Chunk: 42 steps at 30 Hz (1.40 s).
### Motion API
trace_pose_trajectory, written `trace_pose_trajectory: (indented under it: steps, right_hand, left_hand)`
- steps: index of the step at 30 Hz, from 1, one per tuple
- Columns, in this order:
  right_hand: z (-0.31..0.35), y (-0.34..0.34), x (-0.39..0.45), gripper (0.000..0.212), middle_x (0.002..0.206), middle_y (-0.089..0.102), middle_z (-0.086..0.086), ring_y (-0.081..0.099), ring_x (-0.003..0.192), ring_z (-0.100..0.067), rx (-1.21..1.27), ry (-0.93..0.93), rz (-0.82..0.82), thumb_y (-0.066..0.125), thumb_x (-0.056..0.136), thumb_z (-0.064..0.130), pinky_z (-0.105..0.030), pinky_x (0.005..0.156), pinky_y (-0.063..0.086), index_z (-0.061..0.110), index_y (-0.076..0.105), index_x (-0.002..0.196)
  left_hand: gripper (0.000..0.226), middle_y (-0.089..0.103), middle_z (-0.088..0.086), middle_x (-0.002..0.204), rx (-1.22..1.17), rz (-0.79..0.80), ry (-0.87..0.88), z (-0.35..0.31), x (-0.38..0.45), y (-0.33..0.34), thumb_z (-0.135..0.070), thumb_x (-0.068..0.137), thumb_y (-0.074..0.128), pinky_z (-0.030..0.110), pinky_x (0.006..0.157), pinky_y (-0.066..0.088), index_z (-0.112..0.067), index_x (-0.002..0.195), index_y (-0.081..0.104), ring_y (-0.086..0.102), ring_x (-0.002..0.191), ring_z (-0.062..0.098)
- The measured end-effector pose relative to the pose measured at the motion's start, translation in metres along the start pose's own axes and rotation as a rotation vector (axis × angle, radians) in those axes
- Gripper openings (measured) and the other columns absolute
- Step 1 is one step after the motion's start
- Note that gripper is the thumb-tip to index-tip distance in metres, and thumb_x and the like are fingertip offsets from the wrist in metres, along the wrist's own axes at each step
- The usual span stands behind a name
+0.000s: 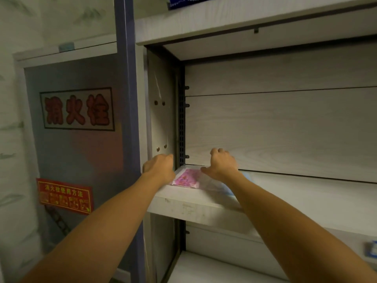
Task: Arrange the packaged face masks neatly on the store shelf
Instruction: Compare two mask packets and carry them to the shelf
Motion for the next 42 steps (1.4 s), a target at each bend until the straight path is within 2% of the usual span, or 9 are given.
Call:
trace_pose_trajectory:
  steps: [4, 10, 15, 18, 22, 27, 29, 38, 42]
  right_hand:
    - [-0.028, -0.021, -0.011, 0.062, 0.13, 0.057, -0.013, 0.056, 0.113, -0.032, -0.051, -0.037, 0.068, 0.068, 0.089, 0.042, -0.041, 0.093, 0.05, 0.009, 0.045, 0.137]
    - [-0.095, -0.047, -0.05, 0.046, 0.125, 0.059, -0.011, 0.059, 0.108, -0.033, -0.183, 0.081, 0.142, 0.063, 0.089, 0.029, -0.037, 0.086, 0.052, 0.012, 0.052, 0.131]
    - [-0.145, -0.073, -0.088, 0.038, 0.116, 0.063, -0.011, 0.064, 0.098, -0.032, -0.232, 0.182, 0.136, 0.058, 0.086, 0.014, -0.037, 0.078, 0.054, 0.011, 0.059, 0.123]
    - [-0.171, -0.09, -0.11, 0.03, 0.108, 0.065, -0.012, 0.064, 0.09, -0.03, -0.249, 0.21, 0.117, 0.057, 0.085, 0.011, -0.033, 0.068, 0.05, 0.008, 0.061, 0.115]
    - [-0.199, -0.111, -0.141, 0.034, 0.113, 0.065, -0.009, 0.063, 0.094, -0.03, -0.261, 0.253, 0.085, 0.059, 0.088, 0.015, -0.034, 0.076, 0.055, 0.014, 0.06, 0.122]
    - [-0.243, -0.148, -0.188, 0.04, 0.118, 0.065, -0.008, 0.063, 0.098, -0.031, -0.278, 0.32, 0.039, 0.061, 0.087, 0.019, -0.037, 0.082, 0.056, 0.018, 0.059, 0.127]
    - [-0.263, -0.162, -0.21, 0.04, 0.118, 0.065, -0.007, 0.063, 0.098, -0.03, -0.281, 0.343, 0.027, 0.059, 0.087, 0.018, -0.037, 0.08, 0.056, 0.019, 0.06, 0.127]
    - [-0.353, -0.232, -0.311, 0.028, 0.102, 0.067, -0.007, 0.066, 0.086, -0.028, -0.351, 0.396, -0.011, 0.061, 0.085, 0.018, -0.042, 0.075, 0.061, 0.014, 0.063, 0.113]
    - [-0.388, -0.259, -0.35, 0.023, 0.104, 0.067, -0.008, 0.065, 0.087, -0.025, -0.353, 0.4, -0.004, 0.062, 0.091, 0.021, -0.039, 0.079, 0.06, 0.013, 0.063, 0.113]
  left_hand:
    - [0.036, 0.061, 0.007, 0.116, -0.031, 0.013, 0.041, -0.019, 0.008, 0.0, -0.02, 0.092, 0.057, 0.039, 0.078, 0.056, -0.016, 0.128, 0.055, 0.062, 0.094, 0.027]
    - [0.04, 0.06, 0.009, 0.13, -0.088, 0.012, 0.187, -0.086, 0.016, 0.003, -0.029, 0.094, 0.056, 0.04, 0.088, 0.054, -0.018, 0.132, 0.054, 0.062, 0.109, 0.031]
    - [0.038, 0.057, 0.009, 0.134, -0.102, 0.027, 0.361, -0.156, 0.009, 0.008, -0.02, 0.093, 0.051, 0.04, 0.091, 0.052, -0.018, 0.131, 0.055, 0.06, 0.115, 0.033]
    - [0.037, 0.057, 0.01, 0.134, -0.118, 0.056, 0.443, -0.188, -0.001, 0.012, -0.021, 0.092, 0.05, 0.04, 0.094, 0.052, -0.017, 0.129, 0.056, 0.059, 0.116, 0.033]
    - [0.034, 0.056, 0.009, 0.133, -0.169, 0.079, 0.496, -0.223, -0.014, 0.007, -0.022, 0.095, 0.05, 0.043, 0.092, 0.053, -0.016, 0.128, 0.056, 0.06, 0.109, 0.032]
    - [0.04, 0.056, 0.007, 0.135, -0.283, 0.069, 0.556, -0.278, -0.04, -0.011, -0.023, 0.093, 0.054, 0.037, 0.088, 0.052, -0.02, 0.133, 0.056, 0.059, 0.112, 0.029]
    - [0.04, 0.056, 0.007, 0.134, -0.307, 0.07, 0.579, -0.304, -0.053, -0.018, -0.024, 0.093, 0.053, 0.036, 0.086, 0.052, -0.02, 0.133, 0.056, 0.059, 0.111, 0.029]
    - [0.039, 0.057, 0.006, 0.134, -0.354, 0.051, 0.629, -0.42, -0.132, -0.052, -0.028, 0.092, 0.053, 0.038, 0.092, 0.051, -0.022, 0.131, 0.058, 0.058, 0.114, 0.028]
    - [0.039, 0.057, 0.004, 0.133, -0.352, 0.058, 0.636, -0.466, -0.166, -0.07, -0.026, 0.092, 0.051, 0.036, 0.089, 0.051, -0.022, 0.13, 0.058, 0.058, 0.113, 0.029]
Point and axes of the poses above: each hand's wrist, its own x-axis towards the middle knuckle, its own y-axis out of the palm, z = x × y, the point moved 7 cm from there along x, towards the middle knuckle
